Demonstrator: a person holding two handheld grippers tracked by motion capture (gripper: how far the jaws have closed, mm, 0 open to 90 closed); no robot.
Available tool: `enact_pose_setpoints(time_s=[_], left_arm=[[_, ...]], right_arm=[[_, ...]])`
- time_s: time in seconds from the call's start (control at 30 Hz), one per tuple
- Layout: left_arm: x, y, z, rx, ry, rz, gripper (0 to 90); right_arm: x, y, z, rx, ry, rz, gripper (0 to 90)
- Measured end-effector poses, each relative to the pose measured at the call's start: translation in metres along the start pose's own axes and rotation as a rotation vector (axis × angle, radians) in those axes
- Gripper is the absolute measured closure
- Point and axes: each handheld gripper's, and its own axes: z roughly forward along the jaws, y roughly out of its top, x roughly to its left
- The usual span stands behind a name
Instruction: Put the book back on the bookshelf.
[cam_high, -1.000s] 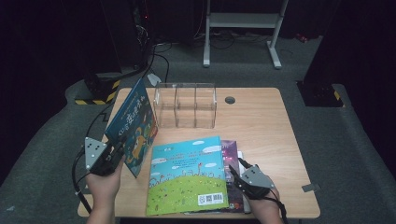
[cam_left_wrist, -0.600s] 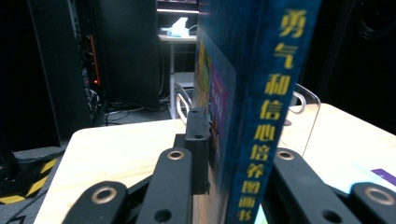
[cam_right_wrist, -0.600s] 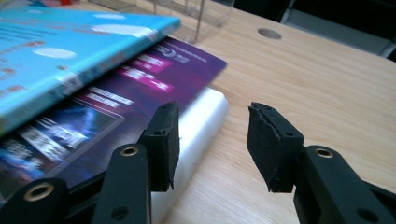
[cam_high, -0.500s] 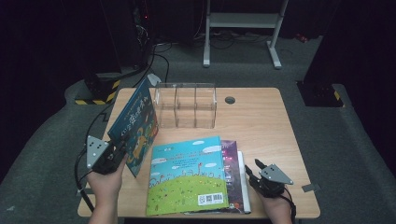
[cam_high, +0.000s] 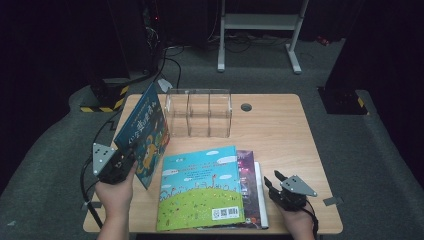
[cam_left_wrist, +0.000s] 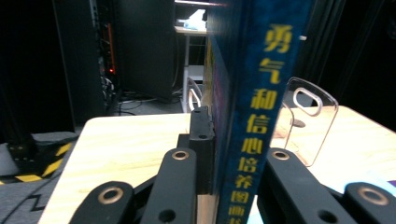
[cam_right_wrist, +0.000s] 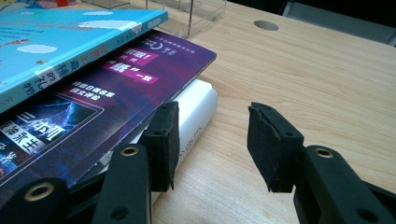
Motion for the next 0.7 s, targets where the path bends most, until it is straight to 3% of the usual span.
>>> enact_pose_setpoints(time_s=[0.17,0.33,0.7], left_arm=[[-0.007,0.0,0.0,0.0,-0.001,0.038,82.6],[0.001,0.002,0.002,-0.007,0.005,-0.013,82.8],[0.004,0.009,0.002,-0.024,0.0,-0.02,83.2]], right_arm=[[0.003,-0.001,-0.003,0.005,-0.008,-0.017,53.9],[0.006,-0.002,-0.007,0.014,-0.032,-0.029,53.9],[0.009,-0.003,-0.004,0.029,-0.042,-0.033,54.0]])
